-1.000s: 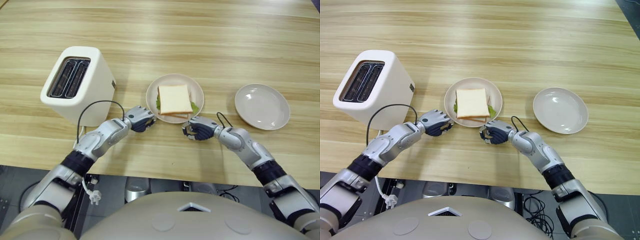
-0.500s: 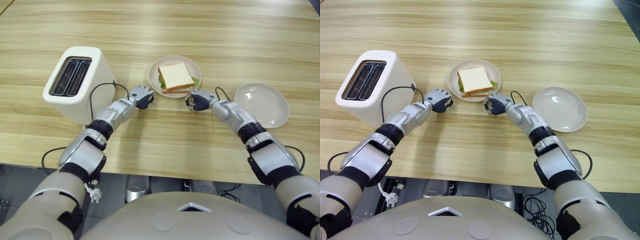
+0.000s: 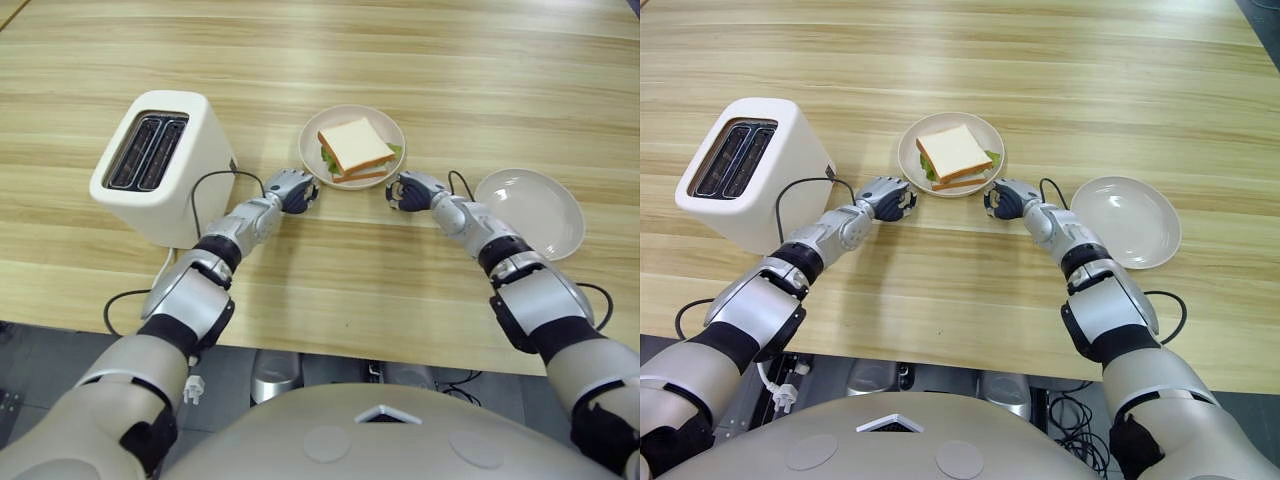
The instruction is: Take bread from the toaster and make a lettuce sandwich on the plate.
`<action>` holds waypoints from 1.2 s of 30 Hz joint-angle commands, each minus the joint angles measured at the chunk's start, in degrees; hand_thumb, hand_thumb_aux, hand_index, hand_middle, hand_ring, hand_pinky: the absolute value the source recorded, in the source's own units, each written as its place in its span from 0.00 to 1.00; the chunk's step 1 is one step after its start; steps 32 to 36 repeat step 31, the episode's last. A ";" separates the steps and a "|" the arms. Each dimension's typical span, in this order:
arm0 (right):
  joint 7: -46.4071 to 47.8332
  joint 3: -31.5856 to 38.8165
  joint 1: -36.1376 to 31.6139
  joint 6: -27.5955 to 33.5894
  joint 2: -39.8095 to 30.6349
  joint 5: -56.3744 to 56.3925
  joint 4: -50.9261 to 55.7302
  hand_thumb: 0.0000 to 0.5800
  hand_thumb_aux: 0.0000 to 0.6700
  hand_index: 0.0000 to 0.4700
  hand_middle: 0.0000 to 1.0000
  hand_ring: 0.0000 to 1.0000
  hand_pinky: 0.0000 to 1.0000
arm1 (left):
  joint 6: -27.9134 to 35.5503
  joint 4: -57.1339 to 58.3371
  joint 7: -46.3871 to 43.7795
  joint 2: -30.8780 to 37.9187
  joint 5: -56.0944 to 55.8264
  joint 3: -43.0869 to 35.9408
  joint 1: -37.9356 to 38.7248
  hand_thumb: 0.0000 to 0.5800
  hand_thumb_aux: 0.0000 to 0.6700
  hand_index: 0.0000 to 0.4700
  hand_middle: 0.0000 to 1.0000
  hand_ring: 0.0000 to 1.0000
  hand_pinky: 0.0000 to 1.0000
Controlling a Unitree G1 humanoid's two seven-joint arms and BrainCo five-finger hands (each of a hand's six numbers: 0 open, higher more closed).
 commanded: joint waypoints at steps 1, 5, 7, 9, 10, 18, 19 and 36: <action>2.73 -5.54 6.64 -6.33 -4.16 7.35 -8.21 0.00 0.00 0.00 0.00 0.00 0.00 | -7.39 -16.48 -0.79 4.33 -8.96 6.66 8.70 0.93 0.74 0.72 1.00 1.00 1.00; 4.22 -14.28 16.30 -7.10 -6.99 17.74 -27.37 0.00 0.00 0.00 0.00 0.00 0.00 | -7.04 -44.82 -9.94 6.57 -26.00 15.14 22.99 0.00 0.00 0.00 0.00 0.00 0.00; 3.60 -18.69 18.92 -6.44 -5.55 23.24 -35.24 0.00 0.00 0.00 0.00 0.00 0.00 | -3.77 -55.79 -13.21 6.45 -33.20 18.62 27.72 0.00 0.00 0.00 0.00 0.00 0.00; 3.77 -21.74 19.63 -6.47 -2.49 29.16 -39.36 0.00 0.00 0.00 0.00 0.00 0.00 | -0.86 -63.02 -15.03 5.31 -39.05 21.25 30.40 0.00 0.00 0.00 0.00 0.00 0.00; 3.85 -22.69 19.83 -6.99 -1.05 31.03 -40.48 0.00 0.00 0.00 0.00 0.00 0.00 | 0.40 -65.62 -15.82 4.56 -41.65 22.15 31.19 0.00 0.00 0.00 0.00 0.00 0.00; 4.78 -25.36 22.67 -13.16 8.63 36.58 -47.17 0.00 0.00 0.00 0.00 0.00 0.00 | 4.58 -72.73 -20.46 0.69 -48.68 26.73 33.97 0.00 0.00 0.00 0.00 0.00 0.00; 4.55 -25.44 22.94 -13.99 9.63 36.58 -47.80 0.00 0.00 0.00 0.00 0.00 0.00 | 4.75 -72.69 -20.32 0.13 -49.33 27.66 33.93 0.00 0.00 0.00 0.00 0.00 0.00; 2.31 -26.01 24.37 -19.42 14.56 30.57 -49.67 0.00 0.00 0.00 0.00 0.00 0.00 | 2.27 -66.77 -22.01 -7.81 -47.39 27.87 32.47 0.00 0.00 0.00 0.00 0.00 0.00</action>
